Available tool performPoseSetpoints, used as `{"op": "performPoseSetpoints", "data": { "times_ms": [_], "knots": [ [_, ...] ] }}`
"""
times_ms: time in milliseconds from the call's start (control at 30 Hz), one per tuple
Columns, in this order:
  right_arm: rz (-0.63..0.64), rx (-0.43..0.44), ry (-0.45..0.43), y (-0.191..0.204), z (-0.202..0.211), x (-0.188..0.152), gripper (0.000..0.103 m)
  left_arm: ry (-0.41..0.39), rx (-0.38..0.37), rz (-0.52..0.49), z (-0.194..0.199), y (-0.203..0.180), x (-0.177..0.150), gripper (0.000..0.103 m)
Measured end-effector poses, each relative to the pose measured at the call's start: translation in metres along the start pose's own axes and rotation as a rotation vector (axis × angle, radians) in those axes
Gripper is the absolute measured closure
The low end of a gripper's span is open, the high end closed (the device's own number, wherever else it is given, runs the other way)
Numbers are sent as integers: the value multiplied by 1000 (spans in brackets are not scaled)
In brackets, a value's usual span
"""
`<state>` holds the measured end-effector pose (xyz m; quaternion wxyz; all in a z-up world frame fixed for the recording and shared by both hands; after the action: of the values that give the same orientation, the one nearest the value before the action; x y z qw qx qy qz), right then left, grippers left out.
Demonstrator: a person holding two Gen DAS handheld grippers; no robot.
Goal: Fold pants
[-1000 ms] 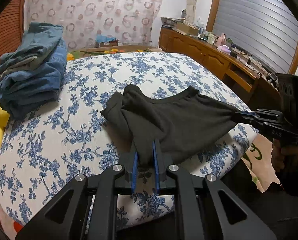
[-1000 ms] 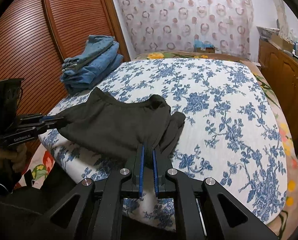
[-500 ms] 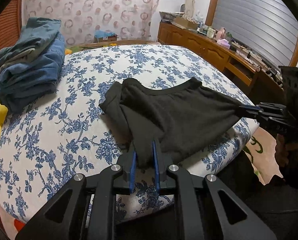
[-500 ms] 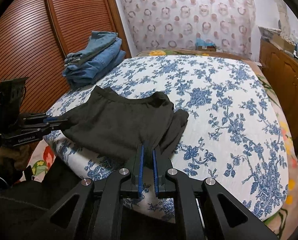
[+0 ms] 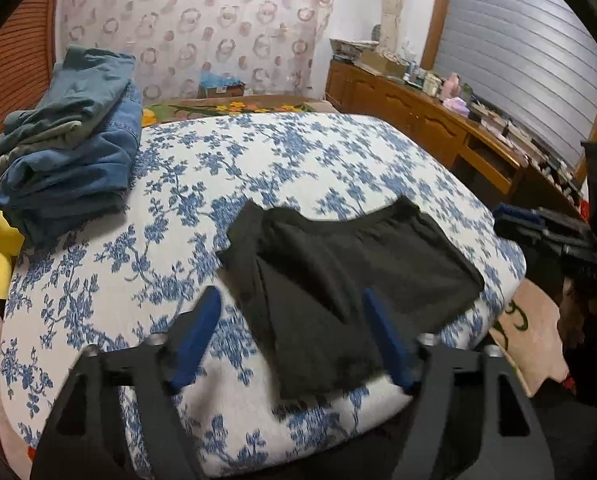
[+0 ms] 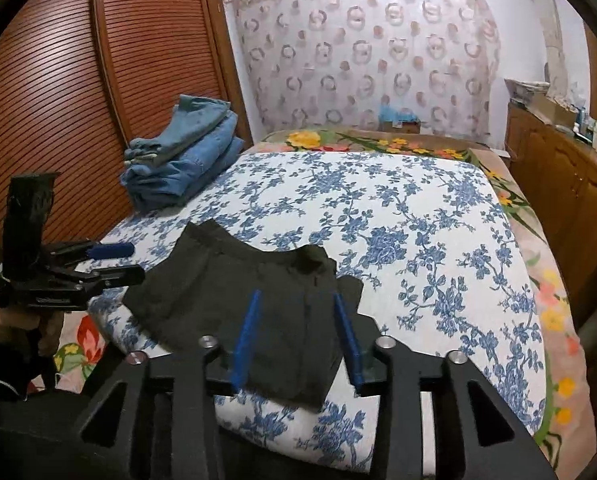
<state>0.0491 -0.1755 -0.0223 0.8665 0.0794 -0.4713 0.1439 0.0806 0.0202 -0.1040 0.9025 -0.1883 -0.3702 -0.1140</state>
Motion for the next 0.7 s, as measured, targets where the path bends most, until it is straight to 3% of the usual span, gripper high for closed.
{"op": "performPoseSetpoints", "data": {
  "times_ms": [100, 167, 533, 700],
  "knots": [
    [11, -21, 6, 4, -11, 2, 47, -8, 8, -1, -6, 4, 7, 24],
    [22, -38, 3, 6, -18, 4, 43, -9, 19, 1, -10, 7, 10, 24],
    [-15, -50, 101, -3, -72, 3, 43, 54, 67, 31, -47, 38, 16, 24],
    [-11, -126, 131, -9, -89, 5, 43, 75, 139, 27, -57, 54, 16, 23]
  ]
}}
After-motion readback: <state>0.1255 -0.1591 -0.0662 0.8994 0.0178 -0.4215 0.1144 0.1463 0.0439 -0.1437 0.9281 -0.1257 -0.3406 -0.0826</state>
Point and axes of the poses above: each gripper's, at about its wrist camera, not at the fingertips, and z roughly against the way its jaws point, y to its left, x to its top, the point moved 4 cm from there along -z, roughly the way its jaws point, and after that the axes turned 9 degrees about -x, right-handed, at the moved point
